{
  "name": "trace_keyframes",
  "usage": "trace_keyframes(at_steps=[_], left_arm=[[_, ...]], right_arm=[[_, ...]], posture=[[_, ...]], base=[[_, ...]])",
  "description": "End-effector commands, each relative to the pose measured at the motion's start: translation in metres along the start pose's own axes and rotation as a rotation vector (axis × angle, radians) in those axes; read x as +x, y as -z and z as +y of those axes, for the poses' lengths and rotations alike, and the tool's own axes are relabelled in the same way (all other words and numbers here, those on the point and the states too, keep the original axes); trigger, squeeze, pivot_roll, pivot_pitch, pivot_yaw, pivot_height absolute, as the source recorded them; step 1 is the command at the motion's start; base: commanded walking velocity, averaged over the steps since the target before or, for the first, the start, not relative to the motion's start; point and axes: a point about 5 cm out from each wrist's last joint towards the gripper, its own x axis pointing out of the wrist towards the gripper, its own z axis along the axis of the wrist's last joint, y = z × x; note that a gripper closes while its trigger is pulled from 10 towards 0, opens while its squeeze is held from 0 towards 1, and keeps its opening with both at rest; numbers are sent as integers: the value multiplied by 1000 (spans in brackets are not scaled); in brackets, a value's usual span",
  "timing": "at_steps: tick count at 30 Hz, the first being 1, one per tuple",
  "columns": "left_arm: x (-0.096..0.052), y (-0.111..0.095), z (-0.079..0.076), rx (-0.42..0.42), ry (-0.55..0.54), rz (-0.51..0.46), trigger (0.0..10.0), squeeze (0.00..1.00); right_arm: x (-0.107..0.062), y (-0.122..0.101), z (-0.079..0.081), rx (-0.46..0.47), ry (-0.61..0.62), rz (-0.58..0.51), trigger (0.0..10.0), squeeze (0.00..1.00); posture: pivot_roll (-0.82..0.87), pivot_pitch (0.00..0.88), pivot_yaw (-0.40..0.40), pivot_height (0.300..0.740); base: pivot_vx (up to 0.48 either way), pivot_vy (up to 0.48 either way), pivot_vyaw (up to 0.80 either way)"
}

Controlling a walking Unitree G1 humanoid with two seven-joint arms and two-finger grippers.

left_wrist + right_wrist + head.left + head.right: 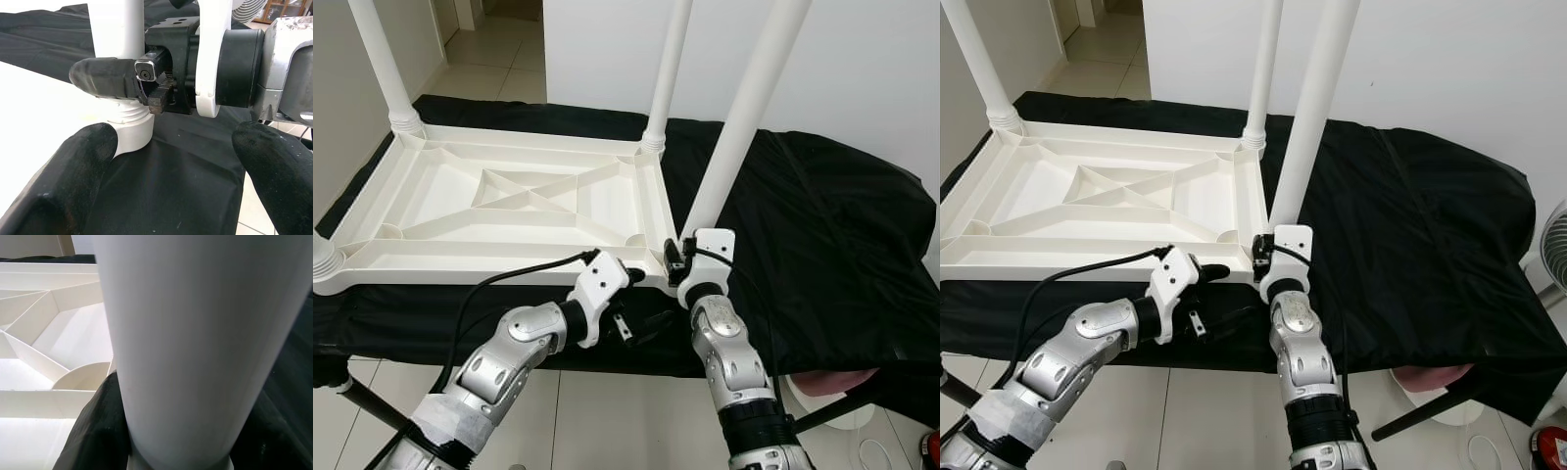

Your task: Building children table

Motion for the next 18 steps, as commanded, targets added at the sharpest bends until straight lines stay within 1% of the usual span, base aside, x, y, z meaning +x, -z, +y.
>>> trace_keyframes(at_steps=[1,2,6,8,10,11,12,13,14,15,16,18], left_arm=[[1,4,-5,-6,55,12,10000,0],[1,4,-6,-7,56,12,10000,0],[2,4,-6,-8,56,10,10000,0],[3,4,-7,-8,55,8,10000,0],[4,4,-7,-9,54,6,10000,0],[4,4,-7,-9,54,6,10000,0],[4,4,-7,-7,55,7,10000,0],[4,4,-6,-5,55,7,10000,0],[4,4,-6,-5,55,7,10000,0],[3,3,-4,-4,51,4,10000,0],[3,3,-4,-4,51,4,10000,0],[3,3,-3,-2,48,4,10000,0]], right_arm=[[-5,18,-11,-26,40,83,10000,8],[-5,15,-11,-18,25,71,10000,1000],[-6,8,-13,-1,3,41,10000,1000],[-6,5,-18,12,-37,19,10000,1000],[-5,4,-23,-2,-123,8,10000,1000],[-5,4,-23,-2,-123,8,10000,1000],[-5,5,-25,-27,-184,10,10000,467],[-5,6,-29,-57,-216,6,10000,0],[-5,6,-29,-57,-216,6,10000,0],[-3,4,-37,-74,-306,-1,10000,0],[-3,4,-37,-74,-306,-1,10000,0],[-3,2,-39,-78,-403,-12,10000,0]], posture=[[-43,0,-83,740],[-42,0,-86,740],[-42,0,-86,740],[-43,0,-90,740],[-44,0,-89,740],[-44,0,-89,740],[-41,0,-90,740],[-41,0,-90,740],[-41,0,-90,740],[-41,0,-90,740],[-41,0,-90,740],[-41,0,-90,740]], base=[[0,0,0],[0,0,0],[0,0,0],[0,0,0],[0,0,0],[0,0,0],[0,0,0],[0,0,0],[0,0,0],[0,0,0],[0,0,0],[0,0,0]])
